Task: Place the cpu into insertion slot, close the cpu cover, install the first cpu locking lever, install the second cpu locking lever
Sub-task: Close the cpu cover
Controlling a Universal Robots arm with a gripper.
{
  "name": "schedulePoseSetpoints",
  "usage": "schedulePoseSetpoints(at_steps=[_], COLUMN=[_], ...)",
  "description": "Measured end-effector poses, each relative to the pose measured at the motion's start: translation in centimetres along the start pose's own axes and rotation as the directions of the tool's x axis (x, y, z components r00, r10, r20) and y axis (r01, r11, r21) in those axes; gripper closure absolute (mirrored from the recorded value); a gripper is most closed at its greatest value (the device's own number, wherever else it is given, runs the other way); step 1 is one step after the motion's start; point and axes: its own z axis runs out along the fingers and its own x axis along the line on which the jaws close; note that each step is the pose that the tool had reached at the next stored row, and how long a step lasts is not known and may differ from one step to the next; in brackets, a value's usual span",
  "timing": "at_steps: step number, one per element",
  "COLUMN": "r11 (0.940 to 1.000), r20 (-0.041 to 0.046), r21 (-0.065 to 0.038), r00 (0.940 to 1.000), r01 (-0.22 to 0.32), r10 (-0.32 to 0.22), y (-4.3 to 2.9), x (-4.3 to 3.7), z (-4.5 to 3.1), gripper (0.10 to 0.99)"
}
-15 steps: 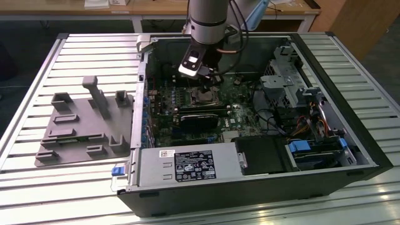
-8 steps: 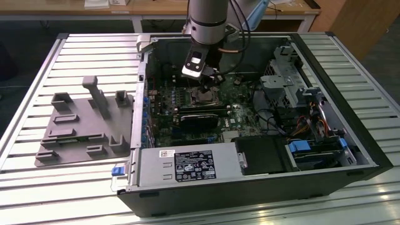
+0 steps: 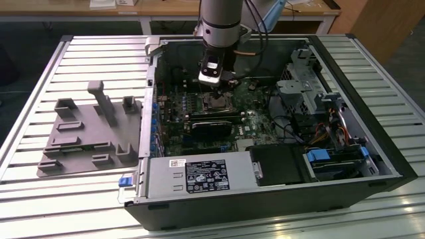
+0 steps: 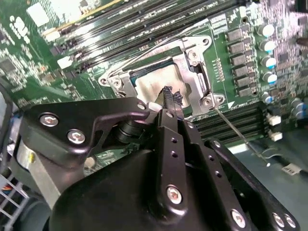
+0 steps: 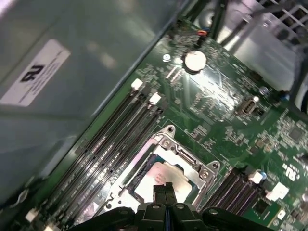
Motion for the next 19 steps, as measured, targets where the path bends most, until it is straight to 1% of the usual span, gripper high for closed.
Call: schedulePoseSetpoints(at_steps=[3,5,7,9,12,14,19], r11=[0.9985,0.9960,0.9921,0.9867,0.9765,0.9681,0.9427], r20=[-0.0019,-0.0030,-0.0042,-0.0052,-0.0065,-0.0072,-0.0080], r21=[-0.001,-0.001,-0.002,-0.002,-0.002,-0.002,-0.001], r00=[0.9985,0.9960,0.9921,0.9867,0.9765,0.9681,0.9427], r01=[0.054,0.090,0.125,0.163,0.216,0.251,0.334], r10=[-0.054,-0.090,-0.125,-0.163,-0.216,-0.251,-0.334], y=[0.00,0.00,0.00,0.00,-0.01,0.00,0.00], x=[0.00,0.00,0.00,0.00,0.00,0.00,0.00], z=[0.01,0.02,0.03,0.04,0.06,0.08,0.13], gripper=[0.984,0.984,0.984,0.984,0.984,0.984,0.984])
